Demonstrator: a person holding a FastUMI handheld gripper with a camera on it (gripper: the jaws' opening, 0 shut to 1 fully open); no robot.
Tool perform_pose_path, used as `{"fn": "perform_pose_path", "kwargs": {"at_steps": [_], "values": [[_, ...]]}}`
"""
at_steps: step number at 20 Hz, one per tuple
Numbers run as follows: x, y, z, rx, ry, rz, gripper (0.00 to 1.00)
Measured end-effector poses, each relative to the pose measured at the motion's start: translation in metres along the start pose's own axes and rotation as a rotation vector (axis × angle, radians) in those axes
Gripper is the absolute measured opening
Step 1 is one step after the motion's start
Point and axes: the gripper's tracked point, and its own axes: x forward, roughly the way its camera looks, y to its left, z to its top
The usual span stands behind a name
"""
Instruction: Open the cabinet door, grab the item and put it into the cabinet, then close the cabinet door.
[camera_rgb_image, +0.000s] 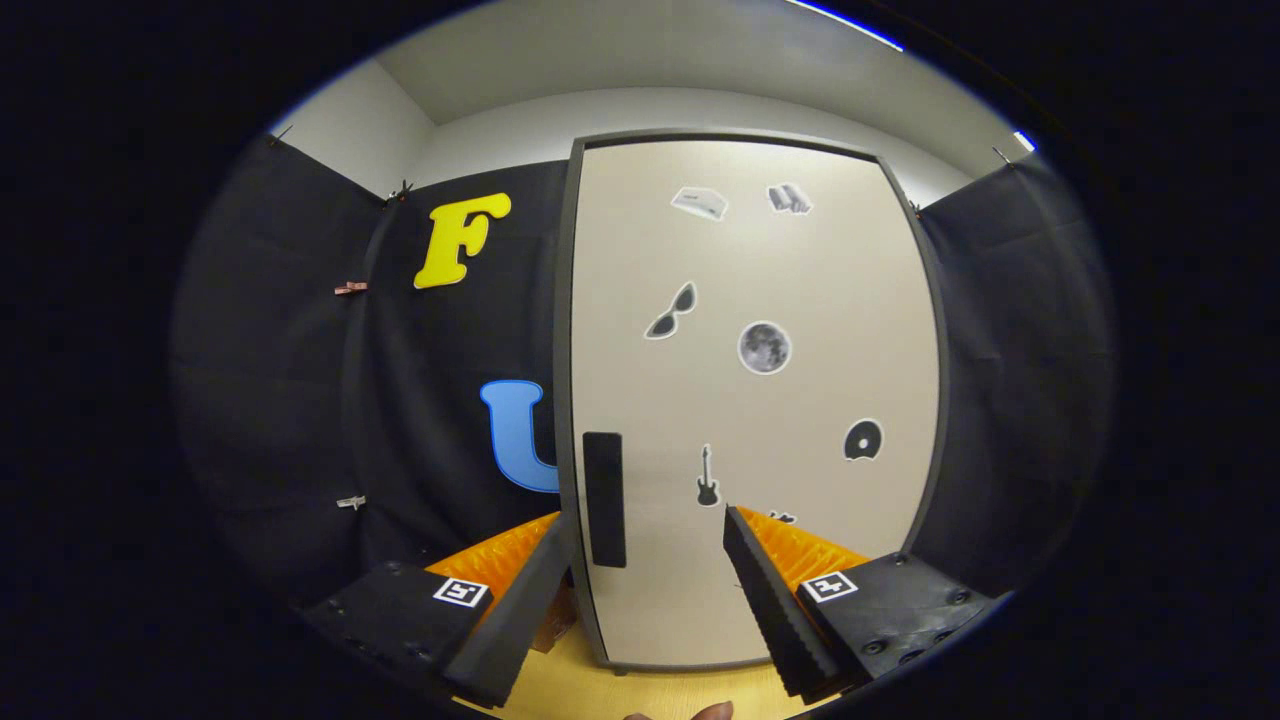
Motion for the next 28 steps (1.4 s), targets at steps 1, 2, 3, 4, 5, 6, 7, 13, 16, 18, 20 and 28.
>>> {"fn": "perform_pose_path", "kwargs": {"at_steps": [1, 2, 3, 4, 5, 6, 7, 13, 16, 18, 20, 28], "values": [[0.013, 0.007, -0.006, -0.006, 0.002, 0.002, 0.97], [0.024, 0.011, -0.012, -0.011, 0.007, -0.003, 0.97], [0.035, 0.015, -0.019, -0.014, 0.015, -0.009, 0.97], [0.045, 0.018, -0.022, -0.012, 0.016, -0.018, 0.97], [0.054, 0.02, -0.025, -0.006, 0.015, -0.026, 0.97], [0.061, 0.021, -0.027, 0.003, 0.016, -0.034, 0.97], [0.067, 0.023, -0.028, 0.012, 0.017, -0.039, 0.97], [0.099, 0.019, -0.033, 0.017, 0.025, -0.094, 0.62], [0.096, 0.019, -0.033, -0.006, 0.001, -0.082, 0.39], [0.095, 0.019, -0.033, -0.025, 0.0, -0.071, 0.3], [0.093, 0.019, -0.034, -0.01, 0.027, -0.044, 0.21], [0.057, 0.019, -0.03, 0.012, 0.047, 0.065, 0.15]]}}
